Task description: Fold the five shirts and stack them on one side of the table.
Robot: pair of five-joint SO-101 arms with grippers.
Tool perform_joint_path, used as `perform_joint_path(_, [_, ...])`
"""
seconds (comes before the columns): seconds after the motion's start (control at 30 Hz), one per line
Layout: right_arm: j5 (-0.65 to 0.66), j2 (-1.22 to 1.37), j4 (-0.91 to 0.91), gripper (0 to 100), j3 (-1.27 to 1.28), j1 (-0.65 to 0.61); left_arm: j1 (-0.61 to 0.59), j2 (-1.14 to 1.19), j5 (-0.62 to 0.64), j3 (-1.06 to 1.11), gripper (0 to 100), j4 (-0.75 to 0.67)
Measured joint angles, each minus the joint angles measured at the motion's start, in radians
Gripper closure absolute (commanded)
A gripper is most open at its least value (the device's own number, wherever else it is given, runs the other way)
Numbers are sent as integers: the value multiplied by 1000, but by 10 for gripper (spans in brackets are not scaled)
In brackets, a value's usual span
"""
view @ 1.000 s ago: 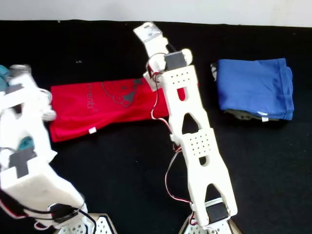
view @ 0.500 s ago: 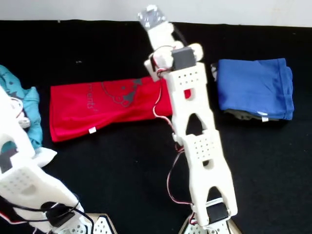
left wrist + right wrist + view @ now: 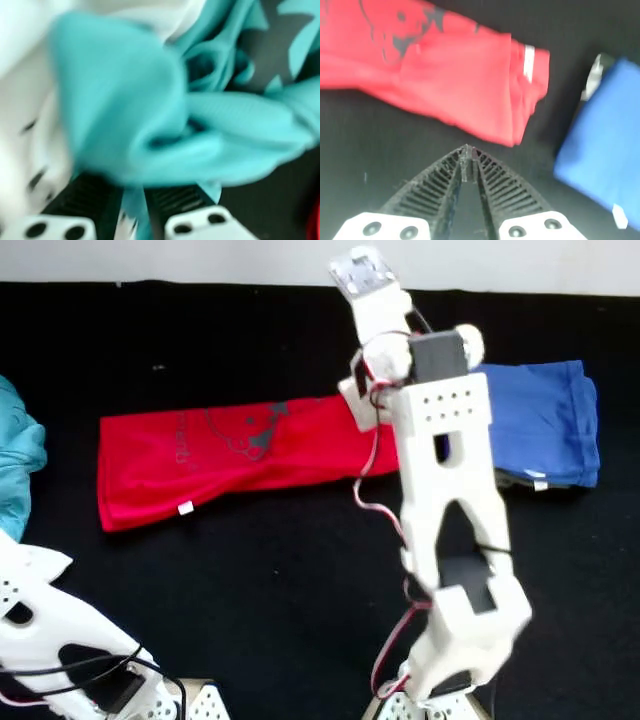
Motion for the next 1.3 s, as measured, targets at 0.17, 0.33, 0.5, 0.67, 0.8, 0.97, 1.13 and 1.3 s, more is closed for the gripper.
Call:
perform_joint_path(0.17, [2, -213, 0, 983, 272, 32, 72, 5, -2, -278, 989, 249])
perform_joint_path(0.33, [2, -319, -72, 983, 571, 97, 184, -2, -2, -328, 982, 296])
perform_joint_path(0.5, [21, -404, -215, 983, 824, 158, 273, -150, -2, -149, 829, 302])
perform_joint_path(0.67, [54, -476, -262, 983, 951, 160, 404, -235, 101, 161, 809, 282])
perform_joint_path(0.8, [55, -528, -256, 983, 973, 161, 437, -203, 198, 279, 808, 184])
perform_joint_path(0.97, [55, -565, -233, 983, 974, 164, 445, -104, 247, 292, 809, 98])
perform_joint_path(1.13, [55, -565, -233, 983, 976, 164, 477, -26, 250, 281, 811, 71])
perform_joint_path(1.3, [57, -565, -166, 983, 976, 164, 479, 18, 292, 238, 851, 83])
